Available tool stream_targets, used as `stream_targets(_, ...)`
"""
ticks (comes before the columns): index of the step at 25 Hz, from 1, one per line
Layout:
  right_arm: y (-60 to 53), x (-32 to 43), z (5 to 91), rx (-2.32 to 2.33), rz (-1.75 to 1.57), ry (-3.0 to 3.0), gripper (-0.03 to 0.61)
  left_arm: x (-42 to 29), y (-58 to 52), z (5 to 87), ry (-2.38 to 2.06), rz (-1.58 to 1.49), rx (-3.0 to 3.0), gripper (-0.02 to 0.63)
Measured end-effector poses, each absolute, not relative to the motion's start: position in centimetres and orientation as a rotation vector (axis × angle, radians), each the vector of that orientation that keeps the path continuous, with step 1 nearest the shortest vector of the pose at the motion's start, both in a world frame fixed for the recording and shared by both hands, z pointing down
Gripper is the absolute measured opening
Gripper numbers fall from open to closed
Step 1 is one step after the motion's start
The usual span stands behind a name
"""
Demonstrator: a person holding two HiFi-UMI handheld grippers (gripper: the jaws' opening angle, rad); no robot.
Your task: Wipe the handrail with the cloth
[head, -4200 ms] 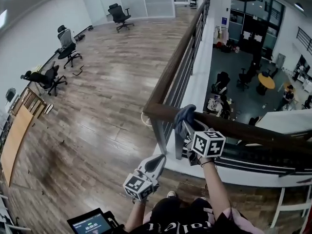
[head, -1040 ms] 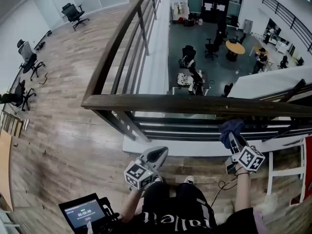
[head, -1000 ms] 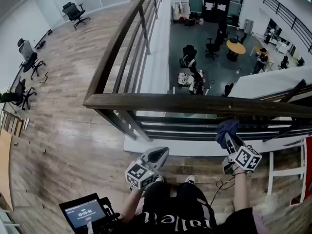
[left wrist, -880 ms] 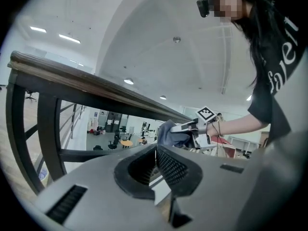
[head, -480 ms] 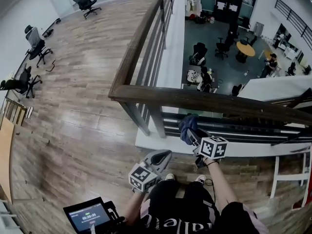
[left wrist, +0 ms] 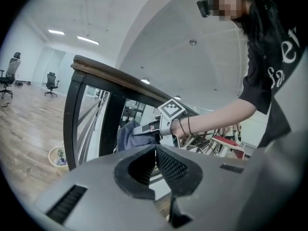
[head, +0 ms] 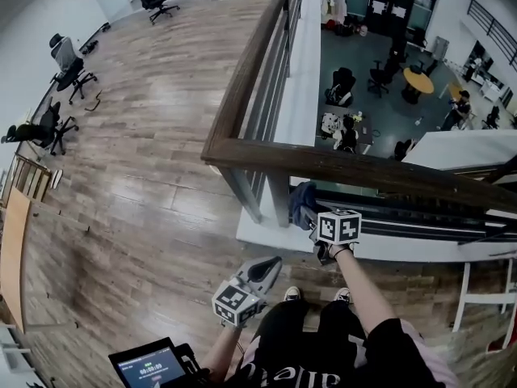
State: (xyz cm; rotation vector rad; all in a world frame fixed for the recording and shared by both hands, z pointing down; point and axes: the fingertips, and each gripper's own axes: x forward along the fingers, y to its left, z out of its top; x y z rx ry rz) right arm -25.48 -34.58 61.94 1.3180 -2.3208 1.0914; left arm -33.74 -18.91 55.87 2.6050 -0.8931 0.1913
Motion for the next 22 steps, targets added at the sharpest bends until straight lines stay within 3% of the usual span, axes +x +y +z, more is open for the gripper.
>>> stream_targets(10, -33.6, -16.9, 62.9, 1.476, 1.163, -2.232, 0.098, -28.9, -19.2, 55.2, -0.821, 0.194, 2.645, 0.001)
stream_targets(22, -28.7, 5.4, 64.3, 1.707, 1.287, -2.120, 0.098, -12.5, -16.9, 54.9, -0.697, 0.218, 2.695, 0.000)
